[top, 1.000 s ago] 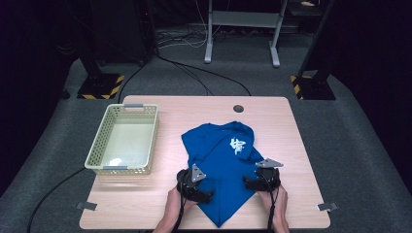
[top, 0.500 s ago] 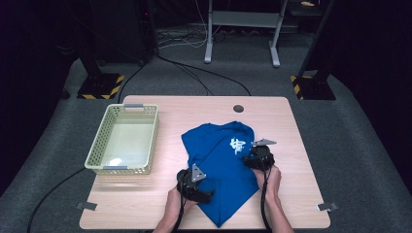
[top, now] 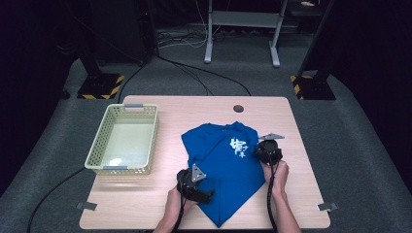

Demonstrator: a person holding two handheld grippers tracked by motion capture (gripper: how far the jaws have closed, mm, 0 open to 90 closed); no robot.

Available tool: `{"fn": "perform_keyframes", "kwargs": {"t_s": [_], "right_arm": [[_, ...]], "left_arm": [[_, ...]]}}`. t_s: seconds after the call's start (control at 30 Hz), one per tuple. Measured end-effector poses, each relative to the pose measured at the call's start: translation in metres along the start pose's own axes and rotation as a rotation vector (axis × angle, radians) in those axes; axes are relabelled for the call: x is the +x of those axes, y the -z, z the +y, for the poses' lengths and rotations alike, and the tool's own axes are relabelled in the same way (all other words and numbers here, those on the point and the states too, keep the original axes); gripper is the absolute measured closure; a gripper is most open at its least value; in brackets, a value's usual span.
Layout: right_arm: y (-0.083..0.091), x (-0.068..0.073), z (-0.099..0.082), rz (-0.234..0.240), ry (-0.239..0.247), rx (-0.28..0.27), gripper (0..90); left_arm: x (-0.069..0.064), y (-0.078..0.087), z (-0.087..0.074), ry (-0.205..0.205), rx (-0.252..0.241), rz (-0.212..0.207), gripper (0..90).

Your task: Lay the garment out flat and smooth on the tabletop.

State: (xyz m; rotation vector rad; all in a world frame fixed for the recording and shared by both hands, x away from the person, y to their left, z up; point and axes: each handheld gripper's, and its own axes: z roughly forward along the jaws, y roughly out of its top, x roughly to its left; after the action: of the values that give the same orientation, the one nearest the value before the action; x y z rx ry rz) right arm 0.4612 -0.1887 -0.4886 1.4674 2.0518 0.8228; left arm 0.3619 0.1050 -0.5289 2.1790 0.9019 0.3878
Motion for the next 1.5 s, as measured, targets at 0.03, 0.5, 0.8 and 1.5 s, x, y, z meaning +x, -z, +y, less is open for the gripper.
{"fn": "perform_keyframes", "kwargs": {"t_s": [0.03, 0.5, 0.8, 1.5], "right_arm": [[0.002, -0.004, 0.003, -0.013, 0.003, -0.001, 85.8], [-0.016, -0.063, 0.023, -0.146, -0.050, 0.111, 75.9], [0.002, -0.079, 0.012, -0.167, -0.155, 0.055, 50.9], [-0.025, -0.087, -0.002, -0.236, -0.161, 0.157, 24.2]], "left_arm": [[0.000, 0.000, 0.000, 0.000, 0.000, 0.000, 6.3], [0.000, 0.000, 0.000, 0.000, 0.000, 0.000, 6.4], [0.000, 0.000, 0.000, 0.001, -0.001, 0.000, 6.4], [0.000, 0.000, 0.000, 0.000, -0.001, 0.001, 6.5]]}}
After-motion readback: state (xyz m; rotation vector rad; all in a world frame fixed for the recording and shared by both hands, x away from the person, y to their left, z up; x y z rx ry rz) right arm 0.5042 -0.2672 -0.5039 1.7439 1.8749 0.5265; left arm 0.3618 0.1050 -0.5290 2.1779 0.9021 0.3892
